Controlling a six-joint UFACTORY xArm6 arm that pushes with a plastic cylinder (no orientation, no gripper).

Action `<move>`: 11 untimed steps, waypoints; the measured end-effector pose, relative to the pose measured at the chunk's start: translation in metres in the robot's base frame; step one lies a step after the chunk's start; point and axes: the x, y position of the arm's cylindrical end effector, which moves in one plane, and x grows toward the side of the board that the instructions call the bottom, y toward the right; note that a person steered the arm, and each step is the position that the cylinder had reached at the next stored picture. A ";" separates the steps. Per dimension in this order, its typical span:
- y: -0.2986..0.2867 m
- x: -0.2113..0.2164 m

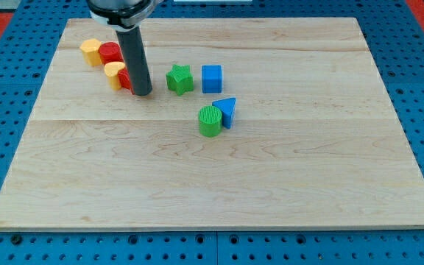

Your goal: Slide the red star along with the yellow heart closer towards the top left

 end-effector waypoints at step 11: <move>-0.043 0.019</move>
